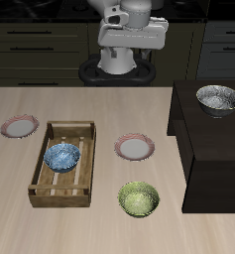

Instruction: Place the black bowl onto the plate that is in the table center and place the green bowl onto the plate that is next to the blue bowl

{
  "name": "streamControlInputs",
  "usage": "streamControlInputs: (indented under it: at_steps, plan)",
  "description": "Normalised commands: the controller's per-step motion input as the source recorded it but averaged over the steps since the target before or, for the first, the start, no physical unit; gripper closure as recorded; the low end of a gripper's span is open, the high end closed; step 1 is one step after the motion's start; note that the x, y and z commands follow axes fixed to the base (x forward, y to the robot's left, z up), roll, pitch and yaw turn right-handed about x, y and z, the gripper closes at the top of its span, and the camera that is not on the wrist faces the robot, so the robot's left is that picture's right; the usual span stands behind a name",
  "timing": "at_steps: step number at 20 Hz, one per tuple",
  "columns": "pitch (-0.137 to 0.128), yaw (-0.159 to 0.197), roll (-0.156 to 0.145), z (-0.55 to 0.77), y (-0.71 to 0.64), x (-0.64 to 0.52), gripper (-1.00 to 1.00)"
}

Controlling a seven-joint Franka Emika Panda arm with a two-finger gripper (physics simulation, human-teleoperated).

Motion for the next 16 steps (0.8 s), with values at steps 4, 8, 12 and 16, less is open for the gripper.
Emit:
streamControlInputs:
  at_steps: [4, 8, 12, 16]
  plan:
    - [-0.003, -0.018, 0.025, 0.16, 0.20, 0.14, -1.00]
    - [-0.013, -0.003, 0.081, 0.19, 0.44, 0.18, -1.00]
    - [-0.043, -0.024, 0.092, 0.22, 0.30, 0.11, -1.00]
    - [-0.033, -0.016, 0.033, 0.25, 0.40, 0.18, -1.00]
